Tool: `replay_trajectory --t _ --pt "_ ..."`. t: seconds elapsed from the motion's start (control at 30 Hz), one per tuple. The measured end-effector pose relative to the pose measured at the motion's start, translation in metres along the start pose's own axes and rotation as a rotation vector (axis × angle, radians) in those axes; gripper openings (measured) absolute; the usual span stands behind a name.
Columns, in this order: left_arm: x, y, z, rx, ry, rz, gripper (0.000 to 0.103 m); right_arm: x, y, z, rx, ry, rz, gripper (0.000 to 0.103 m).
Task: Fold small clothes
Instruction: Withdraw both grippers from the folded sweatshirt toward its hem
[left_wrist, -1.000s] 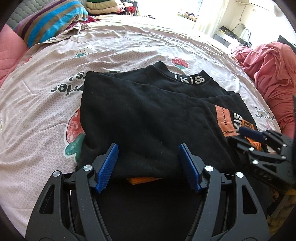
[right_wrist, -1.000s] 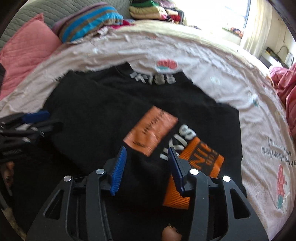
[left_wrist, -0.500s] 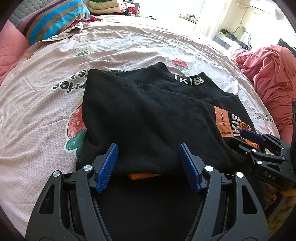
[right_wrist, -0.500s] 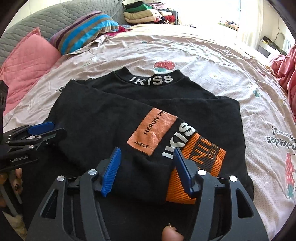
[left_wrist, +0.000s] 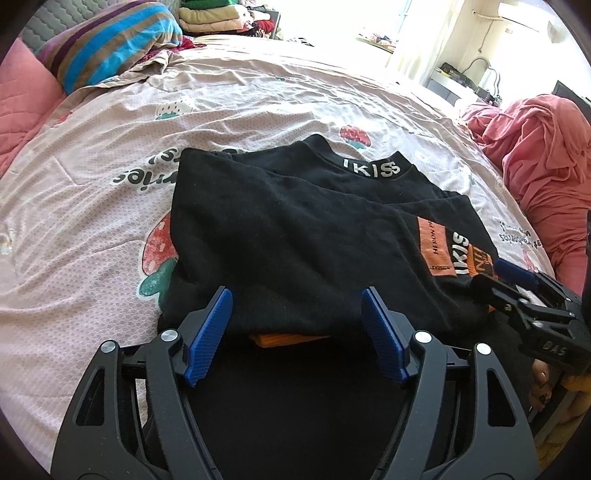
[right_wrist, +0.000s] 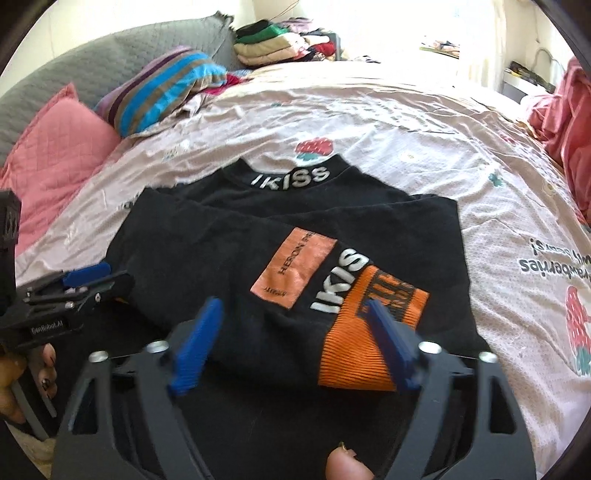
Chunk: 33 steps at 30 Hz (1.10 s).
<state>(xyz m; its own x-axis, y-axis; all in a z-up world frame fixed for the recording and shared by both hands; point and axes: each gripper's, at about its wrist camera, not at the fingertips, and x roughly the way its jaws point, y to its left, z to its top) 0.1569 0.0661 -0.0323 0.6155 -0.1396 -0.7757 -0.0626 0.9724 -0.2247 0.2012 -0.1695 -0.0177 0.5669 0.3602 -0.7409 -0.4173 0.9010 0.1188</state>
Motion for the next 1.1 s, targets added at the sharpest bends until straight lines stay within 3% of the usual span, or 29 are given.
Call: replay_trajectory --t 0.33,0.67,0.7,1.1 --pt "-0.015 -0.006 0.001 0.016 -0.028 0.0 0.075 -0.021 -0.011 0.003 0.041 -0.06 -0.014 0.095" --pt "-0.037 -0.01 0.003 0.023 -0.078 0.017 0.087 -0.039 -0.013 0.004 0.052 -0.111 -0.009 0.097" --pt "-0.04 -0.01 0.003 0.024 -0.084 0.024 0.094 -0.04 -0.012 0.004 0.052 -0.116 -0.006 0.097" --pt "-0.07 -0.014 0.001 0.037 -0.157 0.051 0.094 -0.06 -0.006 0.001 0.049 -0.148 0.001 0.098"
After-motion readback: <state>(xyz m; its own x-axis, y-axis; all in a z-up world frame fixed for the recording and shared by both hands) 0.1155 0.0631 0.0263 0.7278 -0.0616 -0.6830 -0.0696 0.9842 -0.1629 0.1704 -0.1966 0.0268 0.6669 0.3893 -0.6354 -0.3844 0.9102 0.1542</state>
